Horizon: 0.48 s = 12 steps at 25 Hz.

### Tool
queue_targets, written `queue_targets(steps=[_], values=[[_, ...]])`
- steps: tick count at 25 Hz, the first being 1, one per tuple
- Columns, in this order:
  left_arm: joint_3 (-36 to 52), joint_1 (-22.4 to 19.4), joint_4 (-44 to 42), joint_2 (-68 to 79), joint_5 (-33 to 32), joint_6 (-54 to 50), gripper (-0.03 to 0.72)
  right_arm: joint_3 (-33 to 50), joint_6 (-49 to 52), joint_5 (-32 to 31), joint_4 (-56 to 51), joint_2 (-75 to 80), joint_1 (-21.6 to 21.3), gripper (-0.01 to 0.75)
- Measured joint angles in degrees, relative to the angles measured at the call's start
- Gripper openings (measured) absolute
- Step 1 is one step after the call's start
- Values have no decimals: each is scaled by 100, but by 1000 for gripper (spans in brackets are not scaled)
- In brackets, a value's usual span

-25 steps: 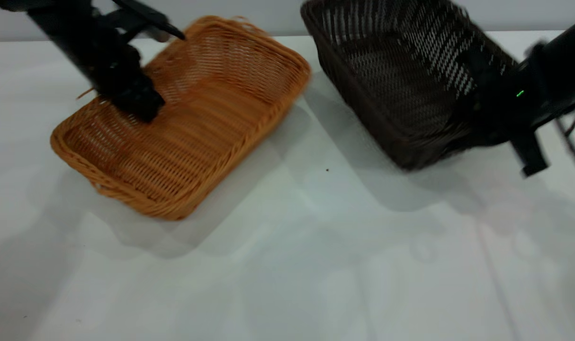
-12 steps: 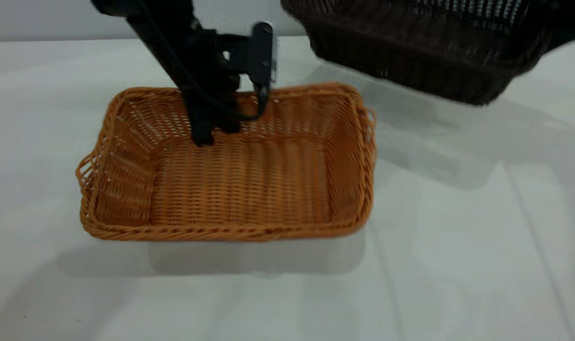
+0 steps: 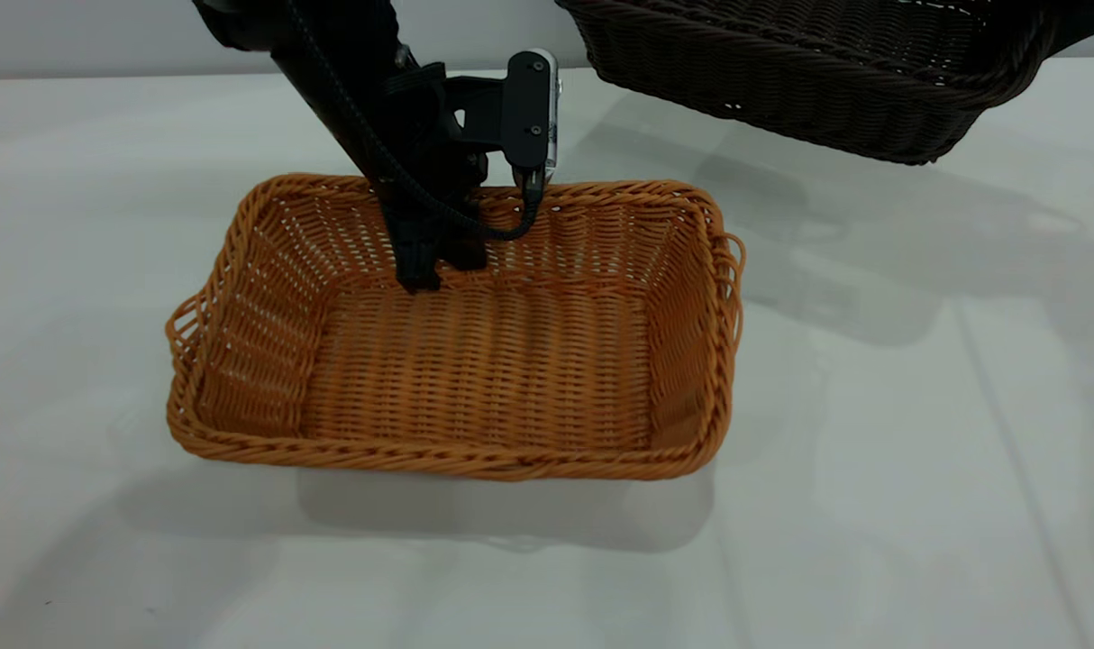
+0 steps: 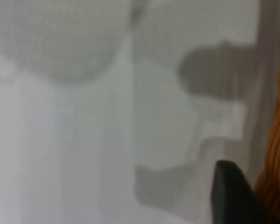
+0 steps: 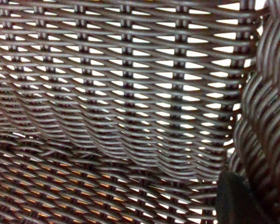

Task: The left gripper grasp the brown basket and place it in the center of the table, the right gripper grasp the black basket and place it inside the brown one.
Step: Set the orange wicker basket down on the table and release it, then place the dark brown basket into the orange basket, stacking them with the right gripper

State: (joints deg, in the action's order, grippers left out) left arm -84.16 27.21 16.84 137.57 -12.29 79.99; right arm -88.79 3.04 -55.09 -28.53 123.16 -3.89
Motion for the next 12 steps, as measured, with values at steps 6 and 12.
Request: queue_targets(steps=[6, 12], values=[[17, 37, 124, -90, -38, -465, 475, 0, -231, -100, 0, 0, 0, 95], [28, 39, 126, -1289, -1016, -568, 521, 0, -304, -120, 0, 0, 0, 95]])
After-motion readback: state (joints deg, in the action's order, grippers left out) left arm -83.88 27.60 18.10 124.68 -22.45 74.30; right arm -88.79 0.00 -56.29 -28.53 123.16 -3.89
